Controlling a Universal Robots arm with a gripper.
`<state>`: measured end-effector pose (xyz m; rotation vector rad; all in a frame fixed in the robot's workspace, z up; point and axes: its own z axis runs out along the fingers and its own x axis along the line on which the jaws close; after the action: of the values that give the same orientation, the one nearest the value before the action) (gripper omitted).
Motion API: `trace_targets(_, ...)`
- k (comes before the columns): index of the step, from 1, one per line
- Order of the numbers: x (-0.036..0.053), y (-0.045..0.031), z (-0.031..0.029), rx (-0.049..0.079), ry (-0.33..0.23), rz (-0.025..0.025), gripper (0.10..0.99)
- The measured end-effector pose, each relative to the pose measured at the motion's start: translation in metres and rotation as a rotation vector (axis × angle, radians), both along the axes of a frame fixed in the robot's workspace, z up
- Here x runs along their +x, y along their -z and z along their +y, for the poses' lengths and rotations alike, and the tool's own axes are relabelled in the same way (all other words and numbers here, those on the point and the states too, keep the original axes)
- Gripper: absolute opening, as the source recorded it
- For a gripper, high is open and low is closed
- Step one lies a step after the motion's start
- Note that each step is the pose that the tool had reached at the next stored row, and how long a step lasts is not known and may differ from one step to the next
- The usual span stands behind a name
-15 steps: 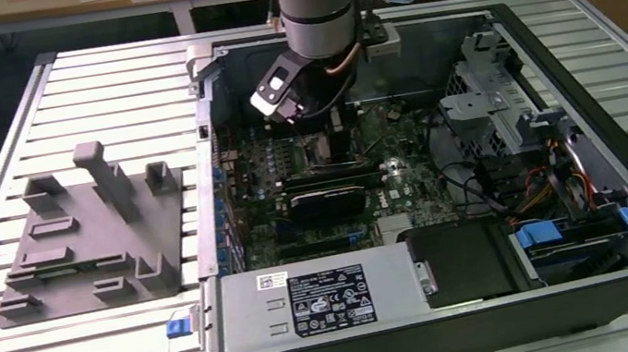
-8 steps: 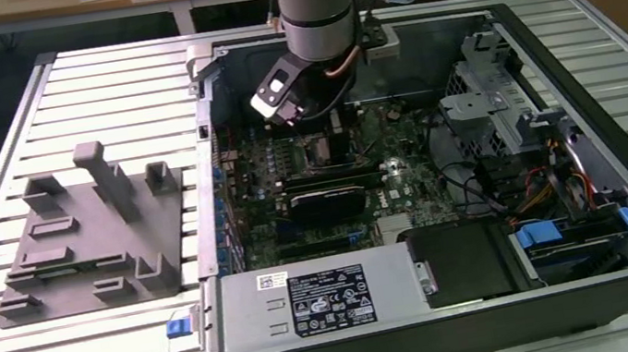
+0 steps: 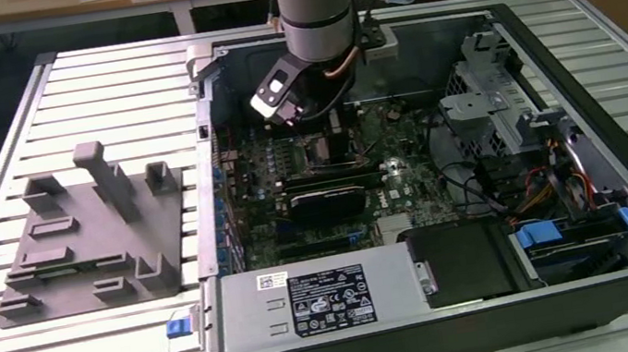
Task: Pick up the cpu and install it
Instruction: 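Place the cpu into insertion slot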
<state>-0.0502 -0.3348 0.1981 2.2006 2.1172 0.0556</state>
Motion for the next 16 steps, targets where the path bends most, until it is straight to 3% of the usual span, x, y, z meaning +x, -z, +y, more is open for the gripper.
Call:
trace_targets(8,-0.0012,0.0059,0.0031,0.000,-0.002,0.0028,0.541)
trace_targets(16,-0.0013,0.0075,0.0033,0.003,-0.046,0.0025,0.541)
